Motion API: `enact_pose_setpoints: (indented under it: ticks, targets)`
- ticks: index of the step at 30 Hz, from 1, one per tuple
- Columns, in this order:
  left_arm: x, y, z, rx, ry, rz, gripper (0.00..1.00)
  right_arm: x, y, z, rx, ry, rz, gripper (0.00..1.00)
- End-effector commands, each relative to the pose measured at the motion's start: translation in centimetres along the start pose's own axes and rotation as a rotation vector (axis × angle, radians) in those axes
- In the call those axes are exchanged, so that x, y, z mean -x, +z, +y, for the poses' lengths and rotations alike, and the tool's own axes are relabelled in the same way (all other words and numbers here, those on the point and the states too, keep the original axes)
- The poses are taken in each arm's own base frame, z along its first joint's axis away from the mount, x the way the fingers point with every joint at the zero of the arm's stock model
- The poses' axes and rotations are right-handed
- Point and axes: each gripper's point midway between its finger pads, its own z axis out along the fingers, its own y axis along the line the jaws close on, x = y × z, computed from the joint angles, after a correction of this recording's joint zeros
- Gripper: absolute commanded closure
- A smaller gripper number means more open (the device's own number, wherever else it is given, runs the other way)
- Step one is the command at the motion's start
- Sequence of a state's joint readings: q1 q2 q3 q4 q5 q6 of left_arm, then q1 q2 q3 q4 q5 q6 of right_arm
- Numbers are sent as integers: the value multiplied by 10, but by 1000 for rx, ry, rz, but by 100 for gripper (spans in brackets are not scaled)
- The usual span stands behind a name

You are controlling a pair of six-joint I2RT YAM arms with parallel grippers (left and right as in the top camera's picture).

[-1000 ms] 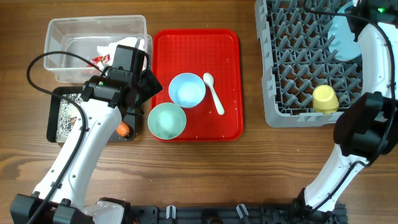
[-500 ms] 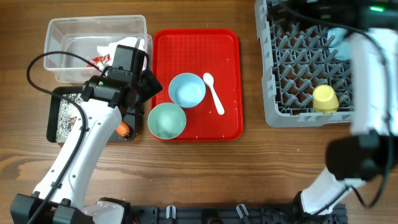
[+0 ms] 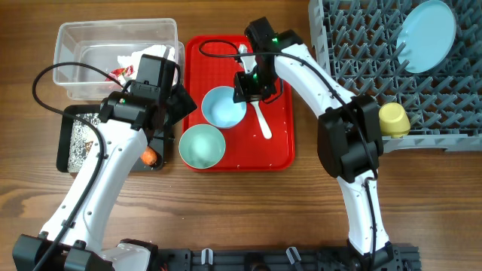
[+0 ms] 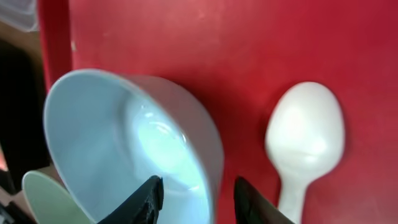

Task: Sort waste into correct bins and load items into the dishwasher rack
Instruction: 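Grasp the light blue bowl rim with the right gripper, then carry the light blue bowl into the dish rack and release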

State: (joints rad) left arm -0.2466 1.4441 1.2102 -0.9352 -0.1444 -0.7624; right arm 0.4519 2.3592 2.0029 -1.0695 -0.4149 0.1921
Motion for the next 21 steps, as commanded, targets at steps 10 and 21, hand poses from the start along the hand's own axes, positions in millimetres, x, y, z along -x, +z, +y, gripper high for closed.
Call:
enact_pose_setpoints:
  ticks: [10,21]
  targets:
    - [2,3,2,14,-6,-6,0,5,10,-22,-107,102,-20,96]
    - [2,3,2,14,-6,-6,0,73,-259,-111,-636,253,-775,96]
